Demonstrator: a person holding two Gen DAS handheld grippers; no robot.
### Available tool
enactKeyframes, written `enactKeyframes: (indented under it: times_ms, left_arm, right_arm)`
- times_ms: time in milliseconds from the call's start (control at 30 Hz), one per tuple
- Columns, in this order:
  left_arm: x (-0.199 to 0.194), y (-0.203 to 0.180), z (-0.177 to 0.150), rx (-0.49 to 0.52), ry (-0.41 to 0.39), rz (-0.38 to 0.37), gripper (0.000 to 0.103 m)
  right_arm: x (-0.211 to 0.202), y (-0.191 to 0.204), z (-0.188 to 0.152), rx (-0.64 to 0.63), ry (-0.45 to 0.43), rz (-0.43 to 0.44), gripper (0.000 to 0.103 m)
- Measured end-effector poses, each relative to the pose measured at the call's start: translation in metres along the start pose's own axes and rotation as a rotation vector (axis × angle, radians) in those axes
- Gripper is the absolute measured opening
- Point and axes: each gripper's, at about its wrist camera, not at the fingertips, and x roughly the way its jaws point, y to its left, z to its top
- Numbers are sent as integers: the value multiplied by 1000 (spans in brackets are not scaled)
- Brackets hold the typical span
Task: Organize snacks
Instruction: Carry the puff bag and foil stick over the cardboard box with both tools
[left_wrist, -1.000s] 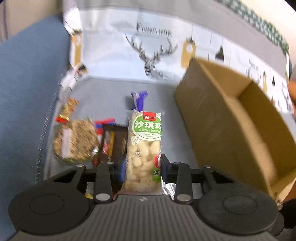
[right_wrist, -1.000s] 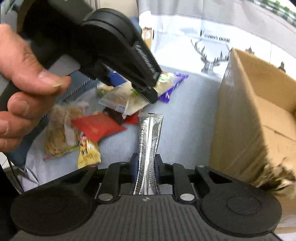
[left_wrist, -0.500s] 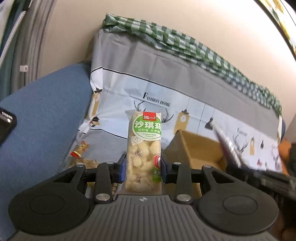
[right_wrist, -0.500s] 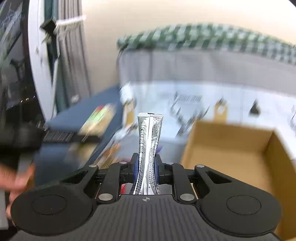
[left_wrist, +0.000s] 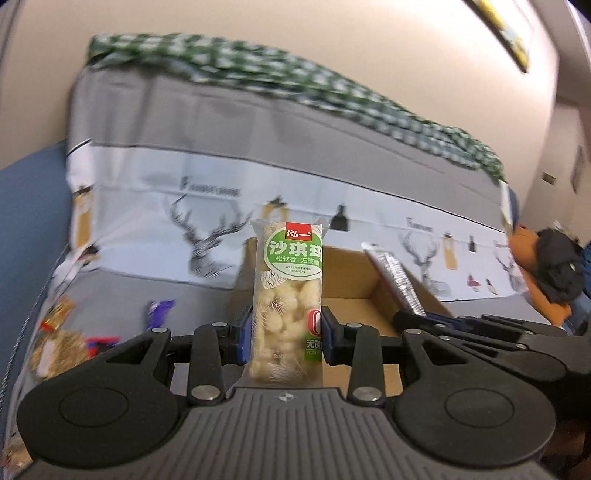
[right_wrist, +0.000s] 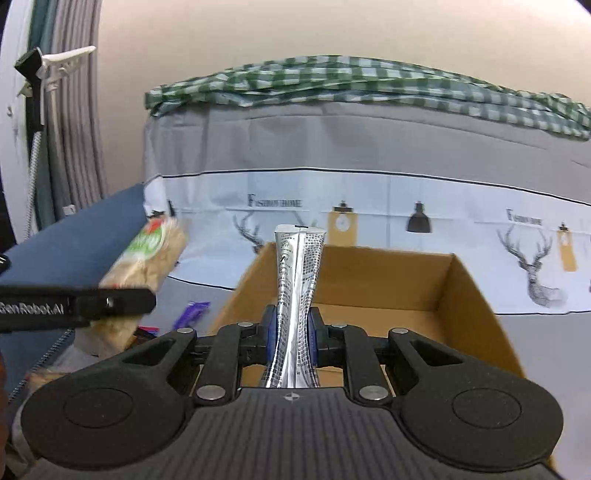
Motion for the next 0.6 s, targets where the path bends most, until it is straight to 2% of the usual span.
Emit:
enactKeyframes:
  times_ms: [267, 600]
  left_arm:
    - [13, -31, -15, 53, 13, -74, 40]
    - [21, -42, -22, 48, 26, -62, 40]
  right_arm:
    - [0, -37, -1, 90, 18, -92, 17]
    - [-5, -57, -7, 143, 1, -146, 17]
